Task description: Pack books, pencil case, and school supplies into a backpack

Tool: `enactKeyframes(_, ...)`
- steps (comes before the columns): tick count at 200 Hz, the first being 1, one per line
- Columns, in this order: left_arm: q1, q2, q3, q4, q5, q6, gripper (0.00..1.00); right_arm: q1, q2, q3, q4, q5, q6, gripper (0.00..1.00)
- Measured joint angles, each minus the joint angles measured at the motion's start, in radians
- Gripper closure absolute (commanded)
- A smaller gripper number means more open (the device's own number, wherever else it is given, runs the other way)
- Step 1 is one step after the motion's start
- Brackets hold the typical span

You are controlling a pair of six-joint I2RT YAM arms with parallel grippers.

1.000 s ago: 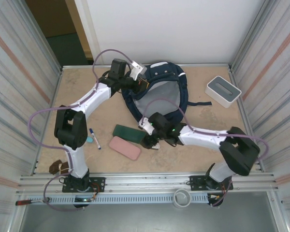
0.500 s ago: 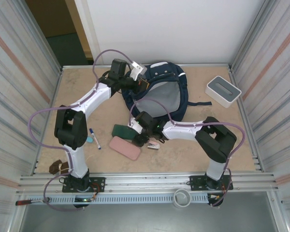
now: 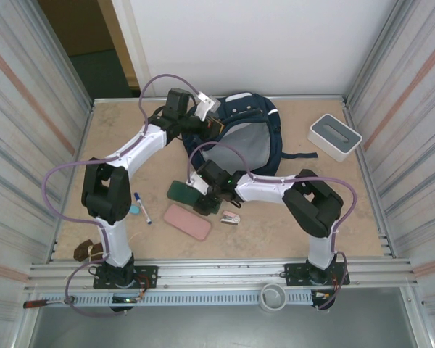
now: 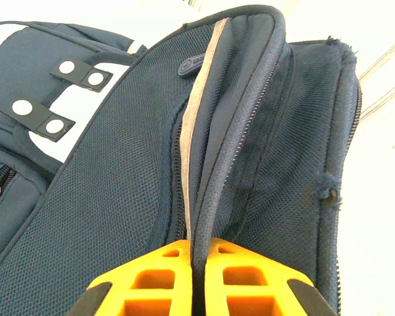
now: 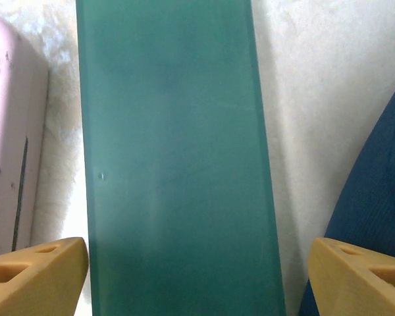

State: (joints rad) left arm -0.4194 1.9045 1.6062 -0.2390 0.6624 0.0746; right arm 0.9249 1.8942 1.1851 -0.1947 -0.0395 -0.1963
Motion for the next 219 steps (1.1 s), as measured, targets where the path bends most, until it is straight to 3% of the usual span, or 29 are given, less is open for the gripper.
enactKeyframes(36,0.001,0.002,0.000,0.000,0.000,0.004,1.00,-0.016,0.051,0.059,-0.031,-0.025,0.000,0.08)
enactKeyframes(93,0.006,0.002,0.000,0.000,0.003,0.007,1.00,-0.023,0.092,0.085,-0.037,-0.040,-0.002,0.34)
enactKeyframes(139,0.006,0.002,0.000,0.001,0.003,0.007,1.00,-0.031,0.077,0.079,-0.037,-0.055,0.006,0.45)
enactKeyframes(219,0.005,0.002,0.000,0.005,-0.001,-0.013,1.00,-0.197,-0.342,-0.158,0.012,-0.307,0.186,0.48)
